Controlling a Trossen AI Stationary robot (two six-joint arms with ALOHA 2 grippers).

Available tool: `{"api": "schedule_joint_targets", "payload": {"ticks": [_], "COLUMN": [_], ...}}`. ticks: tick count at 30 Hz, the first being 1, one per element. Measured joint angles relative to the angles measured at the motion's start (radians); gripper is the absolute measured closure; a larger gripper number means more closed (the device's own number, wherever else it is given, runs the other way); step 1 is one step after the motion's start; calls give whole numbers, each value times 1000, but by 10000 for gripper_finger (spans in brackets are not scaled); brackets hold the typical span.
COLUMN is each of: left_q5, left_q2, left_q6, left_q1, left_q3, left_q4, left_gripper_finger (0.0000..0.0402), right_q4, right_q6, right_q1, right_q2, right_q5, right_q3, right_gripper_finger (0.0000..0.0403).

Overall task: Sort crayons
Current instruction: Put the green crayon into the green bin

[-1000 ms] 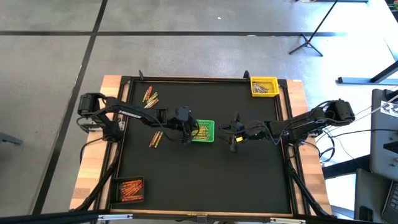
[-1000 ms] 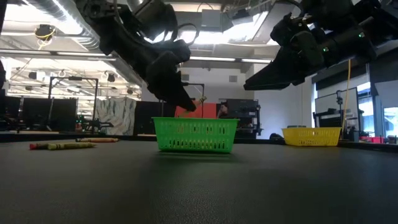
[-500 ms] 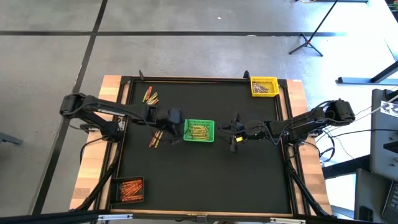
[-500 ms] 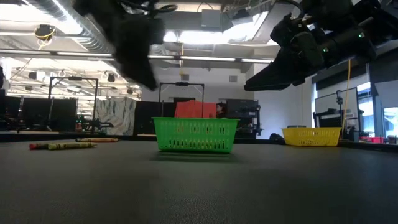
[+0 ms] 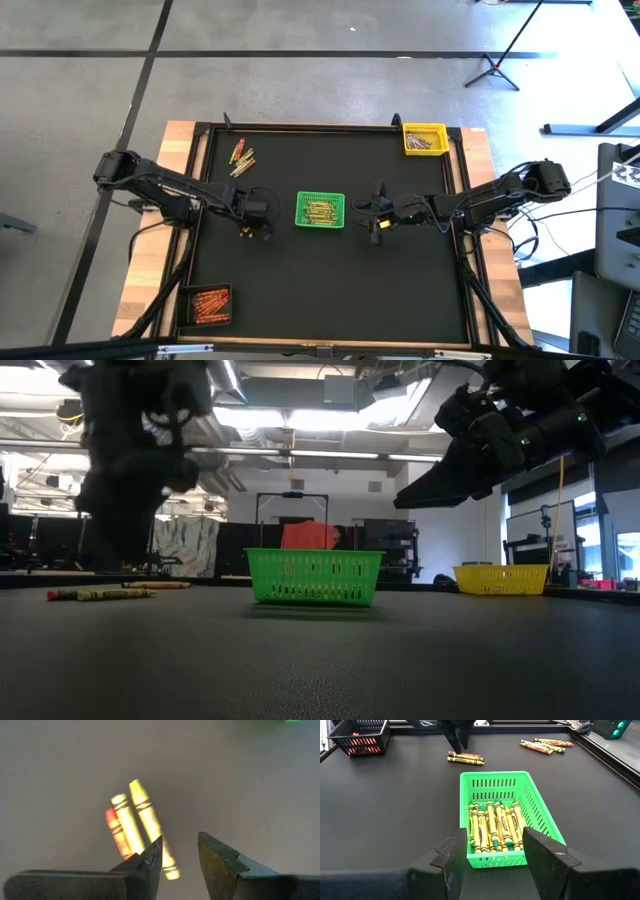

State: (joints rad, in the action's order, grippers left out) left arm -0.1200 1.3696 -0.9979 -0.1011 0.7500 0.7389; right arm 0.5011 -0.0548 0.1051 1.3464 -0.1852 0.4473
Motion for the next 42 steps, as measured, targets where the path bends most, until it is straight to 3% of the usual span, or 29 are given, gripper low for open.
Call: {"api": "schedule_joint_targets", "payload": {"ticks": [8,20,24,34,42], "left_q5": [25,13,7,-12,6], "left_q2": [2,-3,-2,0,0], "left_q6": [-23,-15,7,80,154], "left_q1": [15,46,46,46,39], "left_q3": [-105,-205,-208,-210,-125], "left_q4": [-160,-270,-276,-292,-313], "left_gripper_finger": [294,294,307,394,390], "right_q4": [-4,-5,-5,-5,-11], "right_q6": [-1,0,0,0,0], "right_q1": [0,0,0,0,0], "right_q2": [0,0,0,0,0], "right_q5": [0,0,-1,-1,-1], "right_q3": [0,0,0,0,0], "right_gripper_finger": [212,212,212,212,212]}}
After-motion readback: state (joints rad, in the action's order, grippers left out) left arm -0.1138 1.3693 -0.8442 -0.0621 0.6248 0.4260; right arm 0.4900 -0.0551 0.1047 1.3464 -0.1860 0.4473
